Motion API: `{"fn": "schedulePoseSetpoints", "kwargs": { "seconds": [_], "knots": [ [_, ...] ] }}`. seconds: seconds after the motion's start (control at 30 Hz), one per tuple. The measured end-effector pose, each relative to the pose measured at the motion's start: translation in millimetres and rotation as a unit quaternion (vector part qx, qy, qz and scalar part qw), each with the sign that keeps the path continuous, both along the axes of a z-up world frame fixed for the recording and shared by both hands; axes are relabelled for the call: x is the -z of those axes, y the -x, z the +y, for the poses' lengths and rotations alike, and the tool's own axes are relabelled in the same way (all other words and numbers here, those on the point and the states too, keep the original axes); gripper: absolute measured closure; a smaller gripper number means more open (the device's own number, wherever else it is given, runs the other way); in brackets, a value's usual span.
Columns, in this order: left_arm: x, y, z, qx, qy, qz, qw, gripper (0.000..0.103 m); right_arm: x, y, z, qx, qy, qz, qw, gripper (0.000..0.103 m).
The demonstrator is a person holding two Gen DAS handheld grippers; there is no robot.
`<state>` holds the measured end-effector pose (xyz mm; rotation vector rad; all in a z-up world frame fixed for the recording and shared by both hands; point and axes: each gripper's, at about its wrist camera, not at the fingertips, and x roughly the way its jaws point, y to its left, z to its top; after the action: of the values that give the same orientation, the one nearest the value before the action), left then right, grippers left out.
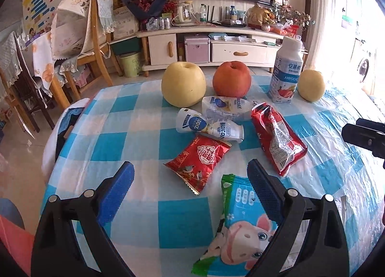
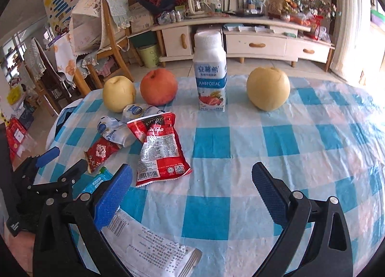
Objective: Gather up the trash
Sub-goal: 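Grasp the small red snack packet with the left gripper and lift it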
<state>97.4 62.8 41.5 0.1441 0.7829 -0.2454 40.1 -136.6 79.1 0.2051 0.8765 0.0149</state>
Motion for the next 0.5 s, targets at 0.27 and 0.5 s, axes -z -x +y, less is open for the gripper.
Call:
{"fn": "schedulePoseSetpoints", "kwargs": {
  "seconds": [0.27,0.5],
  "knots": [
    [19.4,-34.4,-0.1,0.022,-0.009,0.027,0.9993,0.008,18.1,-31.3,11.5,0.0,-0.009,0.014,1.0,0.005],
    [31.9,-44.0,-6.8,0.05,-0.014,0.055,0.9972,0.017,34.4,-56.0,15.7,0.005,-0.042,0.029,0.999,0.006]
  ]
}}
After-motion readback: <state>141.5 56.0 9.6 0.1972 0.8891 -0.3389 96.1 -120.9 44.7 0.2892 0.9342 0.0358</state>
